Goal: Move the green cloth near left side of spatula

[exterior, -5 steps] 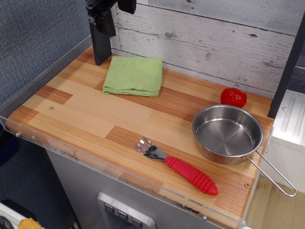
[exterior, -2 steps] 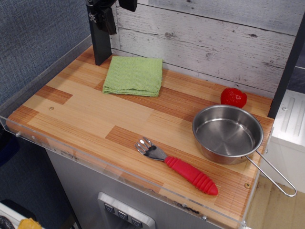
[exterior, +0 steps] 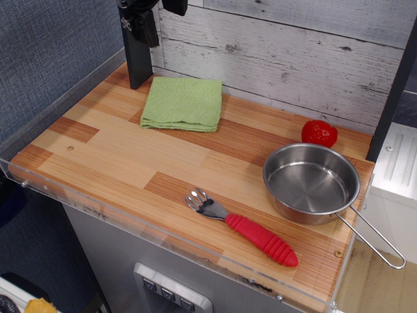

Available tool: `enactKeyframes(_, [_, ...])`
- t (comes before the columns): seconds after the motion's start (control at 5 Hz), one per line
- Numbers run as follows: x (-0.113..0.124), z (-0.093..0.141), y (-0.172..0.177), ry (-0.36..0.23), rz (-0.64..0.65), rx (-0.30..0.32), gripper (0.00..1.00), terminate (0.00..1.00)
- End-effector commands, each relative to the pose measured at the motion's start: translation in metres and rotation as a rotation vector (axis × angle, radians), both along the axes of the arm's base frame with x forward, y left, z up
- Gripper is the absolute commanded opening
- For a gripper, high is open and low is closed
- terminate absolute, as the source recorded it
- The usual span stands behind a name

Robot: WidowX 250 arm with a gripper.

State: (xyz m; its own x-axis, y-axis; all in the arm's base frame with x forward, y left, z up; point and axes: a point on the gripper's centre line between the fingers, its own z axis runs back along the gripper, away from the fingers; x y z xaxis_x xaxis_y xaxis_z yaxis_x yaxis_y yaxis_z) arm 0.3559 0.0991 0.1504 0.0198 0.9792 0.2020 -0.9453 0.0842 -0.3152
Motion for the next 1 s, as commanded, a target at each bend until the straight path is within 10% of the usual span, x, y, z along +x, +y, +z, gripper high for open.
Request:
enactKeyframes(0.0, [-0.0039,0.0202,-0.0049,-0.051,-0.002,0.014,1.0,0.0])
enactKeyframes(0.6, [-0.0039,0.0202,-0.0049,-0.051,-0.002,0.014,1.0,0.0])
enactKeyframes(0.8, [-0.0039,0.0202,-0.0049,-0.051,-0.002,0.014,1.0,1.0])
